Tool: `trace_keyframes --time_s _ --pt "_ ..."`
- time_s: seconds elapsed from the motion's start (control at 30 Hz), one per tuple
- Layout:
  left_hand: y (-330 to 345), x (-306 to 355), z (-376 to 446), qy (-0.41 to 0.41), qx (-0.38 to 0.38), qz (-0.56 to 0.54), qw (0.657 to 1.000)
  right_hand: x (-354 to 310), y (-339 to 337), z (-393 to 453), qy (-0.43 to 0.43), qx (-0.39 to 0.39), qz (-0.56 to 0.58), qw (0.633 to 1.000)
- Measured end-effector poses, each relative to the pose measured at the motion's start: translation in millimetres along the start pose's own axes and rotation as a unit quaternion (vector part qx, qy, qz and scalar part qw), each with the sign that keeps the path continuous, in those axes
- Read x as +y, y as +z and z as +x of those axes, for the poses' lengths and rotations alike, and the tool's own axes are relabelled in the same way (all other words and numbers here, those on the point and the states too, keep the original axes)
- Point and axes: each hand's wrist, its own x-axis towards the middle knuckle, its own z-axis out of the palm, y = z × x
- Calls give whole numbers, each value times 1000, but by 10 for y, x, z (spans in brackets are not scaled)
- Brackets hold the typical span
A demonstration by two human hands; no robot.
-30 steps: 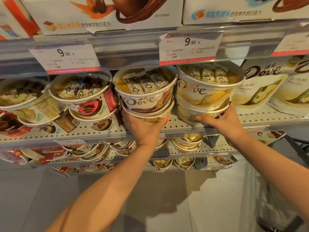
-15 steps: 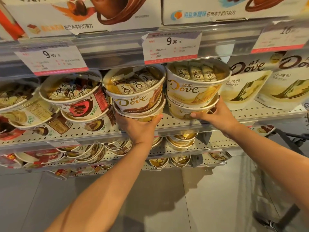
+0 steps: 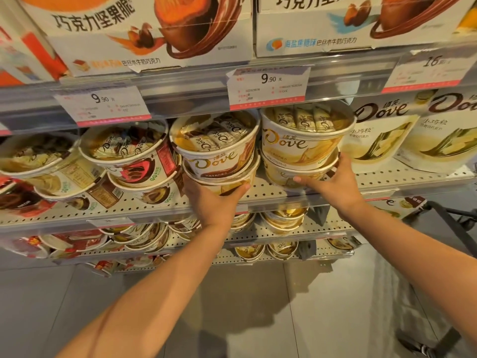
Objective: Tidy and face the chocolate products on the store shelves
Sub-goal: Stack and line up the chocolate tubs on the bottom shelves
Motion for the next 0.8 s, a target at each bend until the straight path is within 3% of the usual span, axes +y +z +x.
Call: trace_keyframes --time_s 0.17,0.3,0.4,0.5,0.57,0.63,0.73,0.8 --pt "30 21 -20 -8 14 -7 1000 -43 -40 14 4 -22 -18 1000" --pt "-138 11 -60 24 -76 12 997 -137 -159 -65 9 -7 -70 998" --pt "-431 60 -196 70 -163 103 979 -274 -321 -237 -70 75 -136 985" --pt "-728 274 -280 281 -149 175 932 -443 -454 -304 -222 115 -225 942" --pt "-777 444 -167 447 -109 206 863 -571 -488 -241 -300 85 -286 906" --pt "-742 604 -3 524 -65 263 808 -695 -468 -139 -339 40 -337 878" --pt "-681 826 132 482 -58 374 790 -810 -389 10 -313 -22 -349 883" --pt "-657 943 186 392 -113 421 810 -828 -352 80 -293 -60 -356 885"
